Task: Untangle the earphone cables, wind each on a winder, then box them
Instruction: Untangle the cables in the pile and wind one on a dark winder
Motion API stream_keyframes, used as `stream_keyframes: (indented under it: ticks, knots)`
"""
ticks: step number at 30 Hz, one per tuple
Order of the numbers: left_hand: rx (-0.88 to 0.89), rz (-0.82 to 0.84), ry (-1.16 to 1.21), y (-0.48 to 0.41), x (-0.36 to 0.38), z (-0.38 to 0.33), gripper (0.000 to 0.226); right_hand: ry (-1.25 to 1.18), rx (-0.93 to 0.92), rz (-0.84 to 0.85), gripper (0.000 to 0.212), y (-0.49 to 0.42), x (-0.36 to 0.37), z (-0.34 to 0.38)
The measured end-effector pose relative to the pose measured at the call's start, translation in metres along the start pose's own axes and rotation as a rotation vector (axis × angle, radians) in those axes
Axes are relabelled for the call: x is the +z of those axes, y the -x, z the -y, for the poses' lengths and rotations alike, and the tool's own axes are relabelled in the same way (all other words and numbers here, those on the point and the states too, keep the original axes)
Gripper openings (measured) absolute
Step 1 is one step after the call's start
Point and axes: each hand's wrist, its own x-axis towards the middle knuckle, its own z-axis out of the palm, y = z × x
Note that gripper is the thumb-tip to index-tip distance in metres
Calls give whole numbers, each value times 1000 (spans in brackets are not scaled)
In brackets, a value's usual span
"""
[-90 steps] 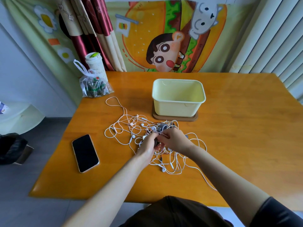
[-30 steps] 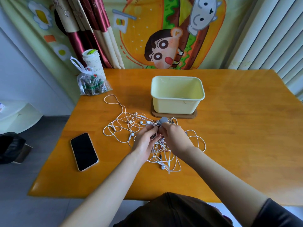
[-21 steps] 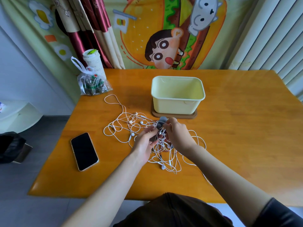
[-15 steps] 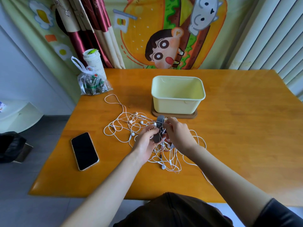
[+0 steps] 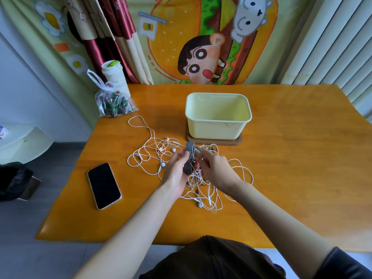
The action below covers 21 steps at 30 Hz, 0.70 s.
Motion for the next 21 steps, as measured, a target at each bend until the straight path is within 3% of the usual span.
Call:
stream_keyframes:
  ticks: [3, 7, 12, 16, 21]
  knots:
    - [35, -36, -16, -1, -1, 2, 25, -9, 62, -8, 20, 0, 2, -6]
    - [29, -30, -26, -3, -2, 1, 8, 0, 79, 39, 18, 1, 4, -10]
    - [37, 13, -121, -4, -4, 4, 8, -95, 57, 72, 13, -1, 11, -3]
    - [31, 3, -126, -6, -8, 2, 13, -157, 92, 115, 27, 3, 11, 0]
    - [19, 66, -143, -4, -7, 2, 11, -185, 88, -44, 23, 1, 16, -3]
